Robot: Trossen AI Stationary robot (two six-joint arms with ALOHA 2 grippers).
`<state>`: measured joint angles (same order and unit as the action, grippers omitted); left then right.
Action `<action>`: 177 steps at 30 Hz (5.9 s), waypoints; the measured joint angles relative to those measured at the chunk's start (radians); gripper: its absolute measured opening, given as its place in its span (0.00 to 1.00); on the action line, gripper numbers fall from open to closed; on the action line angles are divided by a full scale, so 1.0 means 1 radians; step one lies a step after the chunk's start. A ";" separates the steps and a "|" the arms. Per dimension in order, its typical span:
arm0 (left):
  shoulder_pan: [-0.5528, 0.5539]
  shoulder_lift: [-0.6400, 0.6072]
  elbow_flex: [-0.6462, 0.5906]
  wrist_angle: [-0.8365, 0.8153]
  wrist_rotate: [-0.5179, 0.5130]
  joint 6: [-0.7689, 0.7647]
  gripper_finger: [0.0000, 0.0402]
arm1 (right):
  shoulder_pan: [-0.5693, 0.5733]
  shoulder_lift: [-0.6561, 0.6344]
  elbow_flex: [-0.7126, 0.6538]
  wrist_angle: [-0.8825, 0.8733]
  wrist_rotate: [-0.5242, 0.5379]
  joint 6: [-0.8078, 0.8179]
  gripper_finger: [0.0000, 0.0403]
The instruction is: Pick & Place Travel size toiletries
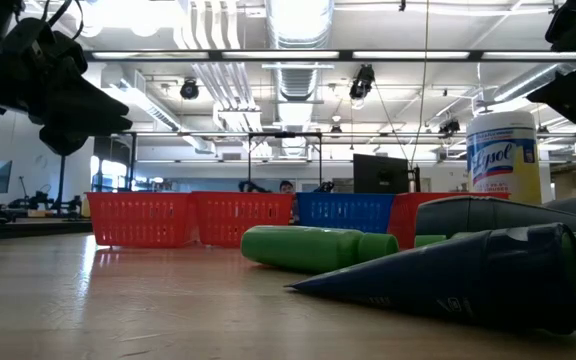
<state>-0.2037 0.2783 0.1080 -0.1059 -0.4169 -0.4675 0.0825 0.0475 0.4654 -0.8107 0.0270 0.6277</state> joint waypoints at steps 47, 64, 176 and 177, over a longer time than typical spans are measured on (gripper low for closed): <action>0.000 0.000 0.000 0.000 0.000 0.000 0.34 | 0.000 0.000 0.000 0.000 0.000 0.000 0.69; 0.000 0.000 0.000 0.000 0.000 0.000 0.34 | 0.000 0.000 0.000 0.000 0.000 0.000 0.59; 0.000 0.000 0.000 0.000 0.000 0.000 0.34 | 0.173 1.188 0.317 0.230 -0.263 0.832 0.75; 0.000 0.000 0.000 0.000 0.000 0.000 0.34 | 0.185 1.226 0.332 0.226 -0.263 0.830 0.75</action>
<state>-0.2038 0.2783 0.1081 -0.1062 -0.4168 -0.4675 0.2672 1.2739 0.7974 -0.5844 -0.2363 1.4582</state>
